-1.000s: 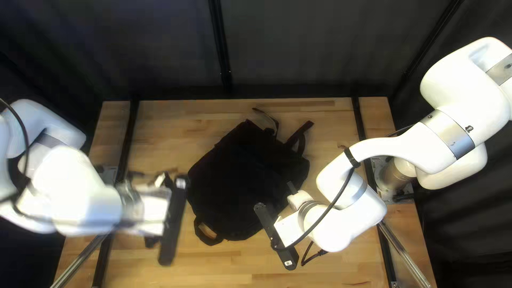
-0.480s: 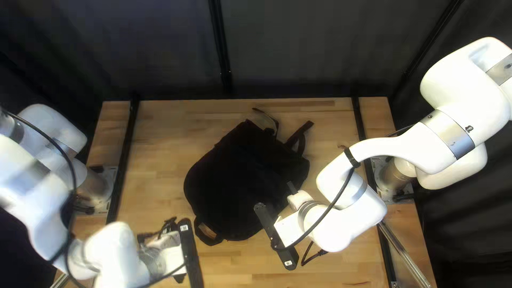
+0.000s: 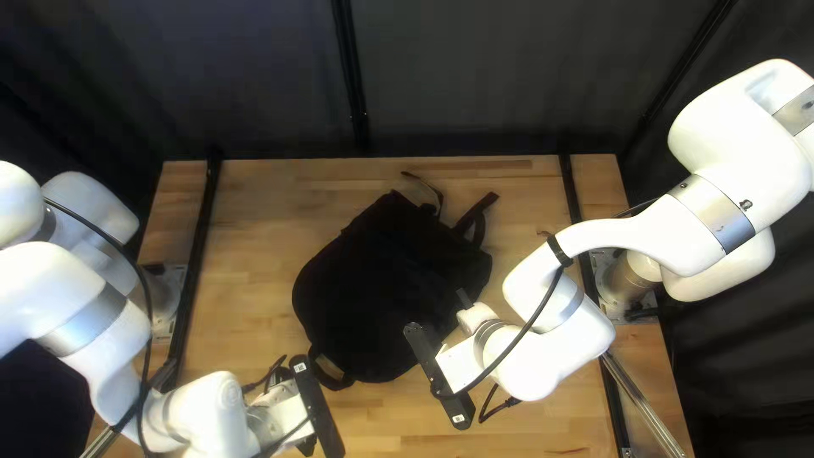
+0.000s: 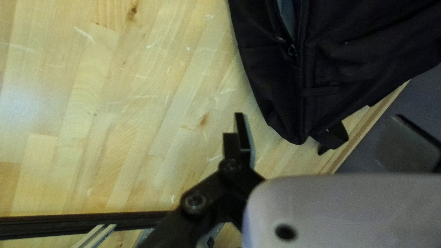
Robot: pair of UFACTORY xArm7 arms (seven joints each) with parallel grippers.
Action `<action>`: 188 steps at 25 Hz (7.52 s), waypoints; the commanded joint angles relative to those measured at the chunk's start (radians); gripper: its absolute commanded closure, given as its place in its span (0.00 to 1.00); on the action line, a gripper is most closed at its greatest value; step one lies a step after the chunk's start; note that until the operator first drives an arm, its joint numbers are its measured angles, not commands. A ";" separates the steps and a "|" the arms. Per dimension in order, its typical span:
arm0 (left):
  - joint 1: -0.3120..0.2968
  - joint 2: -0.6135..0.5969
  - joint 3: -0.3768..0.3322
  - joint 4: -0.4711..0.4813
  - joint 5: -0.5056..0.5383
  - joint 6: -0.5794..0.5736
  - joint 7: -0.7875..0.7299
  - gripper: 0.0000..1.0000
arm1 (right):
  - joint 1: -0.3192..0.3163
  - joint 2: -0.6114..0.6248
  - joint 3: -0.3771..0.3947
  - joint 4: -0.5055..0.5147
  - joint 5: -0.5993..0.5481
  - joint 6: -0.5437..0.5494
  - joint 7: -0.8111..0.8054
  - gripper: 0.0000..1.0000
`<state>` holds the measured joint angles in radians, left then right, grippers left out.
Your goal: Remove a lunch box from a kids backpack
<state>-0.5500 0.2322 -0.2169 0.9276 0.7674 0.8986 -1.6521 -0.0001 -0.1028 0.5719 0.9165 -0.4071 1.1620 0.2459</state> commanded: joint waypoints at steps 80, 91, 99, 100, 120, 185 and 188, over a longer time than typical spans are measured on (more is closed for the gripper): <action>0.027 -0.031 0.090 -0.099 0.128 -0.007 -0.129 1.00 | 0.016 0.125 0.018 0.079 -0.134 -0.080 -0.105 0.00; 0.028 -0.043 0.088 -0.097 0.113 0.005 -0.099 1.00 | 0.035 0.170 0.028 0.103 -0.225 -0.040 -0.068 0.00; 0.027 -0.084 0.079 -0.095 0.071 0.044 -0.031 1.00 | 0.037 0.154 0.026 0.056 -0.297 -0.088 -0.033 0.00; 0.025 -0.085 0.077 -0.091 0.070 0.049 -0.028 1.00 | 0.032 0.155 0.015 0.028 -0.347 -0.135 -0.006 0.00; 0.020 -0.103 0.073 -0.109 0.083 0.044 -0.039 1.00 | -0.008 0.290 -0.086 -0.069 -0.871 -0.433 0.308 0.18; 0.088 -0.352 0.144 -0.354 0.038 0.030 0.092 1.00 | -0.007 0.150 -0.054 -0.155 -0.671 -0.501 0.184 1.00; 0.095 -0.373 0.153 -0.375 0.035 0.028 0.104 1.00 | -0.007 0.149 -0.054 -0.155 -0.672 -0.501 0.184 1.00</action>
<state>-0.4602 -0.1252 -0.0708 0.5676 0.8049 0.9282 -1.5574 -0.0073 0.0466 0.5177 0.7619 -1.0786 0.6607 0.4301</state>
